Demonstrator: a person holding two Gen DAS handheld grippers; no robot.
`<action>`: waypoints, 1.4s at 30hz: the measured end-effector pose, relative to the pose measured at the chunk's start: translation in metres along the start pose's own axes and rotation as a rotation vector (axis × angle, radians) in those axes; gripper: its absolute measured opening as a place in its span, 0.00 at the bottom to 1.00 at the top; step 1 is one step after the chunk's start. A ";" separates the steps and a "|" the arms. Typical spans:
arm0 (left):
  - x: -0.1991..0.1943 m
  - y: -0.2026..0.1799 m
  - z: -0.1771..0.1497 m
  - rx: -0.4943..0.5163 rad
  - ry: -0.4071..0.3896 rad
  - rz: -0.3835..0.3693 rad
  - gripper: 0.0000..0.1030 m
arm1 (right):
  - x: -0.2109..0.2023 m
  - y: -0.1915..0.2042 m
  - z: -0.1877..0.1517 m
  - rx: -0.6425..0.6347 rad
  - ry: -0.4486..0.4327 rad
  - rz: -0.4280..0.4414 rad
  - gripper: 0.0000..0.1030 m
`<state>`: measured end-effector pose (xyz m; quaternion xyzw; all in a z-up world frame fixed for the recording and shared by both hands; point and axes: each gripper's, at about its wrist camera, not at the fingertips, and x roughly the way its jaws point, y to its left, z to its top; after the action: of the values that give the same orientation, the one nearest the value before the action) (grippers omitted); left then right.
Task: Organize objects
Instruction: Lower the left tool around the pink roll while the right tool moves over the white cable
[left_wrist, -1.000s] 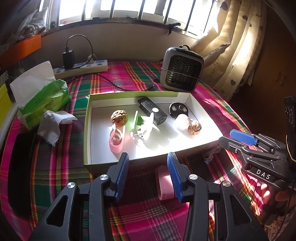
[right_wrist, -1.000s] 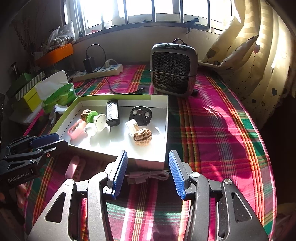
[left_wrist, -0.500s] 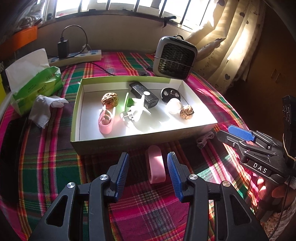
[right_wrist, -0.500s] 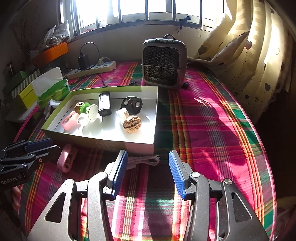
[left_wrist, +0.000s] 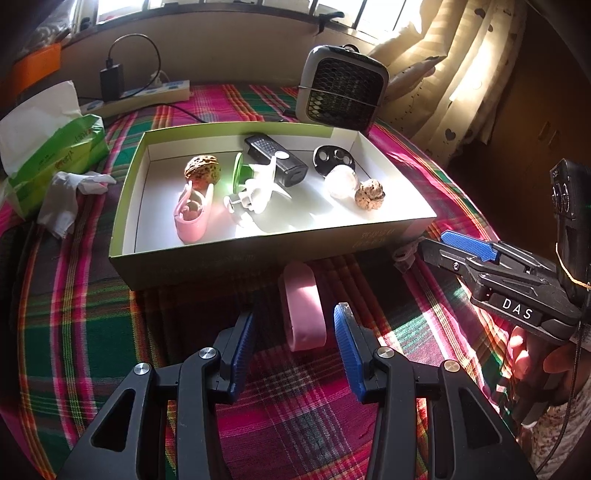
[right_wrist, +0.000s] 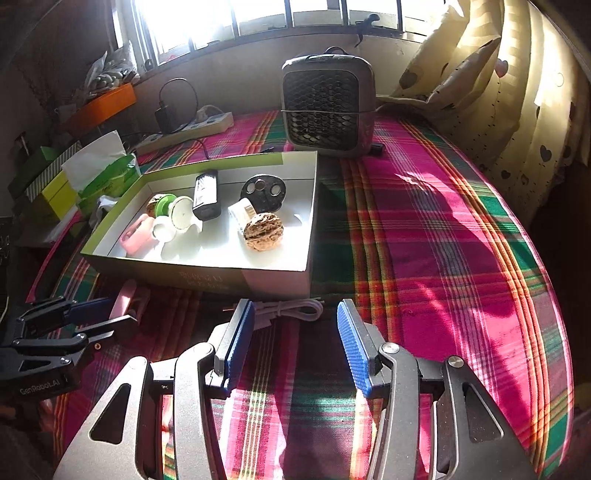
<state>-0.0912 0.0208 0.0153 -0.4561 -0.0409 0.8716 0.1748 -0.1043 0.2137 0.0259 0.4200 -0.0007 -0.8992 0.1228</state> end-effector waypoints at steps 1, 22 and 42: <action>0.000 0.000 0.000 -0.002 -0.001 0.001 0.40 | 0.001 0.000 0.000 -0.006 0.001 0.017 0.47; -0.002 0.013 0.001 -0.024 -0.015 0.002 0.40 | 0.006 -0.011 0.006 0.036 0.003 0.133 0.47; -0.001 0.015 0.003 -0.031 -0.016 -0.006 0.40 | 0.005 0.019 -0.012 -0.180 0.111 0.291 0.47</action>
<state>-0.0967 0.0071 0.0141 -0.4517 -0.0569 0.8740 0.1700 -0.0937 0.1956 0.0163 0.4519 0.0260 -0.8437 0.2885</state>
